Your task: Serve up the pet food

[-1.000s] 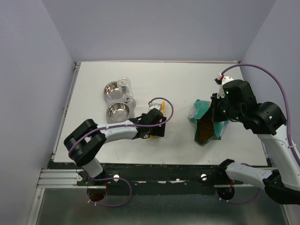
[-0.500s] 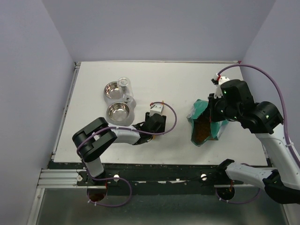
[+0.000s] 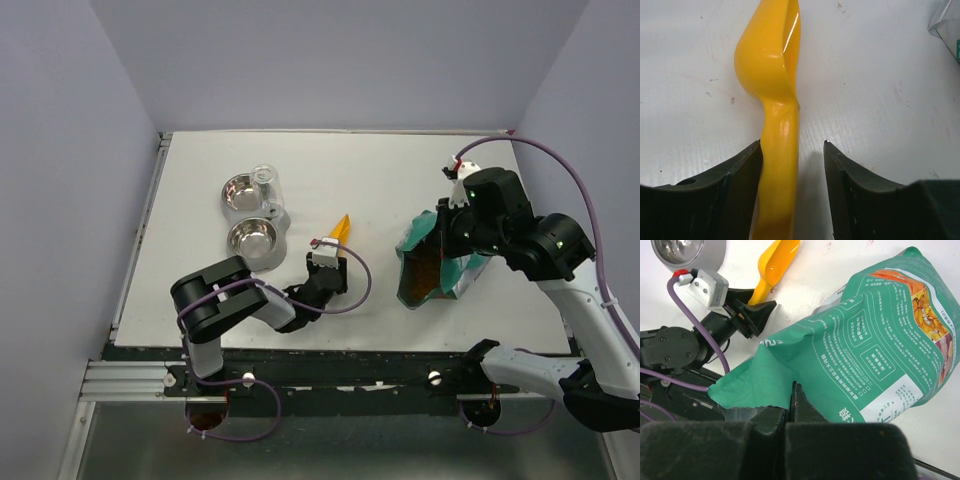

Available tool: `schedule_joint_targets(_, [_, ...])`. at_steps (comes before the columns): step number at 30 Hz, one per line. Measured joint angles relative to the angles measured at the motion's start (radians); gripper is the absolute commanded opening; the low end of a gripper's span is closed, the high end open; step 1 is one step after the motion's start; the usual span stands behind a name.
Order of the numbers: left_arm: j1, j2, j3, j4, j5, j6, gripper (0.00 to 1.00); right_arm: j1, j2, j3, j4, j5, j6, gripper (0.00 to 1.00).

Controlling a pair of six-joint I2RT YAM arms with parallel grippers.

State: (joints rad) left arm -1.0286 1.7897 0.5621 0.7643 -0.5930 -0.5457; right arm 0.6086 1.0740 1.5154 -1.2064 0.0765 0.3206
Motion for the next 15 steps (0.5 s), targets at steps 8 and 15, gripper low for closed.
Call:
schedule_joint_targets(8, [-0.042,0.098,-0.024,0.200,-0.089,0.007,0.38,0.001,0.014,-0.018,0.027,-0.004,0.000,0.00])
schedule_joint_targets(15, [-0.063,0.139,0.002,0.237,-0.105,-0.018,0.00,0.001,0.015,-0.018,0.031,0.002,0.000,0.00])
